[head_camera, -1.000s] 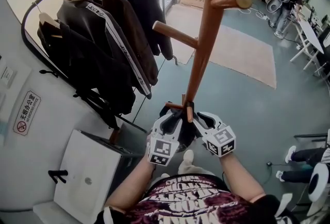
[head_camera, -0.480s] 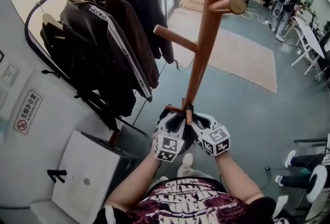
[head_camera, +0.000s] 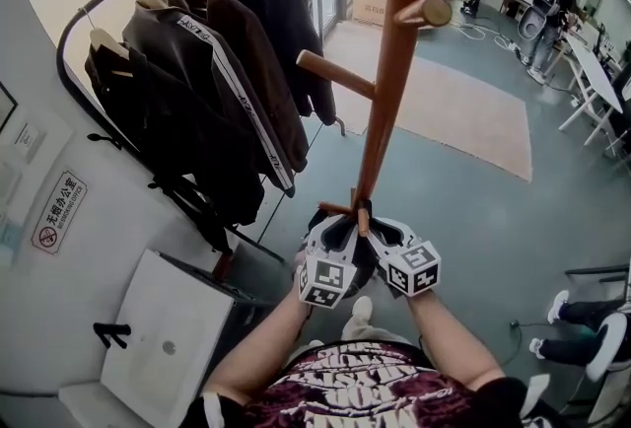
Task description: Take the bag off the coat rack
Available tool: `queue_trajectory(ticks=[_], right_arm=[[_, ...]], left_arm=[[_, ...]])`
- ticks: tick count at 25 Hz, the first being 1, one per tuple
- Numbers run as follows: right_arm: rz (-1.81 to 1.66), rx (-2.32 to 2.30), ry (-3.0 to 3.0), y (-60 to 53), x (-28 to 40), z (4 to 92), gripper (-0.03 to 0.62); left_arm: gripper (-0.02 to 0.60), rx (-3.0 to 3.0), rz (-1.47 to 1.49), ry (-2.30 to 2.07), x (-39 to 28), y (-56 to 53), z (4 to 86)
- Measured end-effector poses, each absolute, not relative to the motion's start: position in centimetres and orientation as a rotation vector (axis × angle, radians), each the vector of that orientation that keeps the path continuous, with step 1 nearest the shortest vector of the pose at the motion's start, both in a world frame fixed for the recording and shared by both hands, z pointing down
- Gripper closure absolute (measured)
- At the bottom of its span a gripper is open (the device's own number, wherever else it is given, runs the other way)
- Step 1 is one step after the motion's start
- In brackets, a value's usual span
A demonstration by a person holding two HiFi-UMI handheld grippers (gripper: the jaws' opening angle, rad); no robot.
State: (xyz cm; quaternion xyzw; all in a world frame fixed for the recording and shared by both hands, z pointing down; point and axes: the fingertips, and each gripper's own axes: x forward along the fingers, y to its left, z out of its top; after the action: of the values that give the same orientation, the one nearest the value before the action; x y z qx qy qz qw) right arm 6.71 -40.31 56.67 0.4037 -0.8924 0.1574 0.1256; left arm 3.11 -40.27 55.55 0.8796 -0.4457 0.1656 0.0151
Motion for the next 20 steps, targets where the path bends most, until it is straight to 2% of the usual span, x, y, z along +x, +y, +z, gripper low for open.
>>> queue_trajectory(ticks=[5, 8, 20], right_arm=[[0.445, 1.194, -2.603, -40.3, 6.7, 56.4, 0.522], [0.419, 1.214, -2.585, -40.1, 6.8, 56.2, 0.58], [0.498, 1.247, -2.657, -39.1, 8.1, 53.5, 0.585]], left_arm=[[0.552, 2.731, 0.527, -1.402, 3.2, -40.3, 55.5], [0.564, 2.686, 0.508, -1.395, 2.8, -40.4, 55.6], [0.574, 2.684, 0.436, -1.36, 1.8, -38.6, 52.3]])
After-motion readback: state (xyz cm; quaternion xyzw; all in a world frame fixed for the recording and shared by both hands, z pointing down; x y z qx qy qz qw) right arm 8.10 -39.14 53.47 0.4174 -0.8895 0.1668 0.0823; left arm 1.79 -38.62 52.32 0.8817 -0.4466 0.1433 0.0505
